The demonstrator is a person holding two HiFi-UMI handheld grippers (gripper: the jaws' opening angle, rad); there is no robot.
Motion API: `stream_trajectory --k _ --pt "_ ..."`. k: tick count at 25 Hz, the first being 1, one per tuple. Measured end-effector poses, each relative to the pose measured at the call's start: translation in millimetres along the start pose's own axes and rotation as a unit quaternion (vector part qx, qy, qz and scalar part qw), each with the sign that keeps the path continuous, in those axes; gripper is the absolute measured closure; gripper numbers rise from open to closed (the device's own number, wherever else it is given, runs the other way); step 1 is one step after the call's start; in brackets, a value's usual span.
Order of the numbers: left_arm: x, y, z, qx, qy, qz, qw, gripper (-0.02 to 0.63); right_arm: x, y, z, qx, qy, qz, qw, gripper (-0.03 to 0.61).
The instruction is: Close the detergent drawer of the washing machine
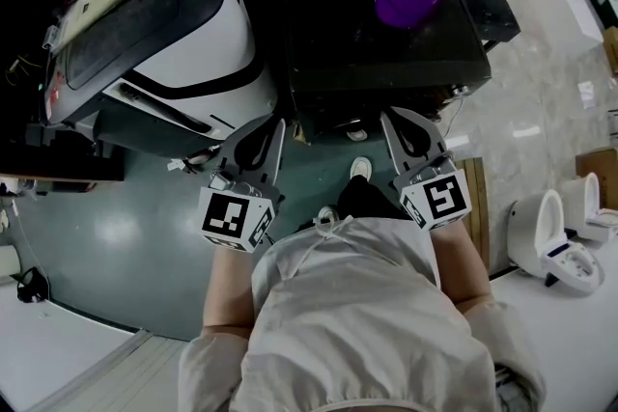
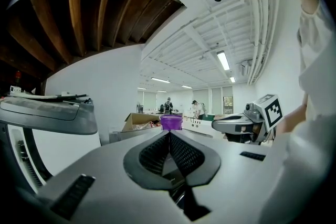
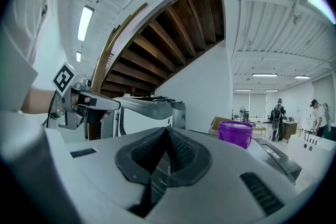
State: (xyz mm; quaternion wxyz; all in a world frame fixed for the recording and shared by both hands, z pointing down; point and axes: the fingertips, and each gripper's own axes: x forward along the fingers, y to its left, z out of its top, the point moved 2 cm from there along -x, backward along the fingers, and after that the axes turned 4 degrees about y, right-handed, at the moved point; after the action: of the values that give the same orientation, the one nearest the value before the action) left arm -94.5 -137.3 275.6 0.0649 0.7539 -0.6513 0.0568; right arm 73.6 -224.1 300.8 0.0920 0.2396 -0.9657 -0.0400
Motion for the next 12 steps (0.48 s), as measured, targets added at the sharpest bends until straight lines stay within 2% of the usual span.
stream_trajectory --k 12 --pt "2.8 -4.1 -11.2 -0.002 0.018 -0.002 0.9998 0.594 -4.3 4.2 -6.5 0.008 -0.004 -0.005 1.000 0.577"
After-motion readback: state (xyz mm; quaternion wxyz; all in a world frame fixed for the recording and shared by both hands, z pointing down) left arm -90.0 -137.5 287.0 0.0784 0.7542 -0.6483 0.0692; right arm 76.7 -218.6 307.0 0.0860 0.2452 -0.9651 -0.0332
